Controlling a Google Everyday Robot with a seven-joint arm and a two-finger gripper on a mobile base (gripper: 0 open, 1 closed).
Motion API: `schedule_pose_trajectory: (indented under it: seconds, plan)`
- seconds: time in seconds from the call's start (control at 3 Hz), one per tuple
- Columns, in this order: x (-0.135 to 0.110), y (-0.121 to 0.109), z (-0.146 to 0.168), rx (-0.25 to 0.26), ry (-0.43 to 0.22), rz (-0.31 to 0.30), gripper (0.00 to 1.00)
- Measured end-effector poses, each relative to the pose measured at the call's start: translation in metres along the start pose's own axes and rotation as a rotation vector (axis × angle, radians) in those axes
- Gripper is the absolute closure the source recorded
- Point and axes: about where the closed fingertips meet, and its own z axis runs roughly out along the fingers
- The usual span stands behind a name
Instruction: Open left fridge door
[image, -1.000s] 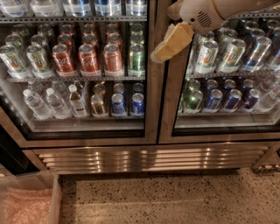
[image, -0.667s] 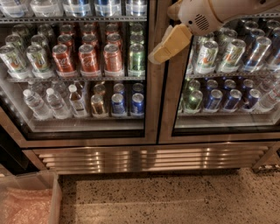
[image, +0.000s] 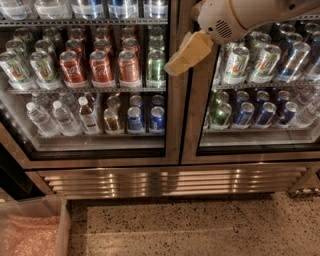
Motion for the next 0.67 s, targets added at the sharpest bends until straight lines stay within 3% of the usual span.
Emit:
schedule_pose_trajectory:
  seconds: [0.33,0.67]
  plan:
    - [0.0,0.0,0.0,0.0,0.0,0.0,0.0]
    - [-0.0018,0.0022,0.007,0.002,-0.056,0.034,0.0]
